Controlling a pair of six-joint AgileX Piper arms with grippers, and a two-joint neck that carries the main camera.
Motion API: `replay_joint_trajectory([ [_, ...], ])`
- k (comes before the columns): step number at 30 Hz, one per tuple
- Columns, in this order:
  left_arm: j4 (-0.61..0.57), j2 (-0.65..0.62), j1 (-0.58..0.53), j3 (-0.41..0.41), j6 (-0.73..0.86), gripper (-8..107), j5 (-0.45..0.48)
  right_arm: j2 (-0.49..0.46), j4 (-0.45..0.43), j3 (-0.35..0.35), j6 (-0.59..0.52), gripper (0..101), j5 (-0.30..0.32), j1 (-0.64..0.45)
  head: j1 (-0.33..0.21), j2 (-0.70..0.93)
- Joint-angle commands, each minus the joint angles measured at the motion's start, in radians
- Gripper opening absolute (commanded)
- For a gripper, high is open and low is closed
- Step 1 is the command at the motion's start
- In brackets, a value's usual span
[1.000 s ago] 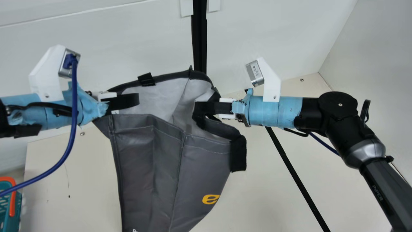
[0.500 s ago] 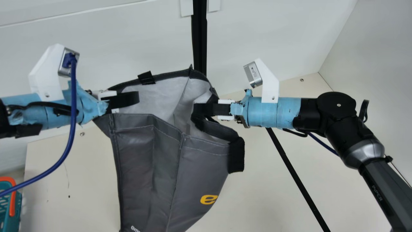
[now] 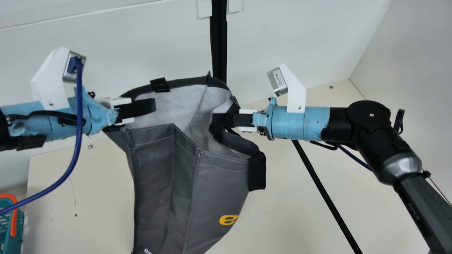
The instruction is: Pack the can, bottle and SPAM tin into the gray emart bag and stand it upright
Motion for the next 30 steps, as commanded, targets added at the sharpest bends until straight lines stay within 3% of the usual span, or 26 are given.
replay_joint_trajectory([
  [1,0.000,0.000,0.000,0.000,0.000,45,0.000,0.000,0.000,0.000,0.000,0,0.000,0.000,-0.023,-0.001],
  [14,0.000,0.000,0.000,0.000,0.000,89,0.000,0.000,0.000,0.000,0.000,0,0.000,0.000,-0.023,-0.001],
  [18,0.000,0.000,0.000,0.000,0.000,90,0.000,0.000,0.000,0.000,0.000,0,0.000,0.000,-0.023,-0.001],
  [19,-0.003,-0.041,-0.004,0.056,0.010,90,-0.013,0.000,0.000,0.000,0.000,0,0.000,0.000,-0.023,-0.001],
  [30,-0.100,-0.119,0.008,0.116,0.091,90,-0.074,0.000,-0.001,0.000,0.000,0,0.000,0.000,-0.023,-0.001],
])
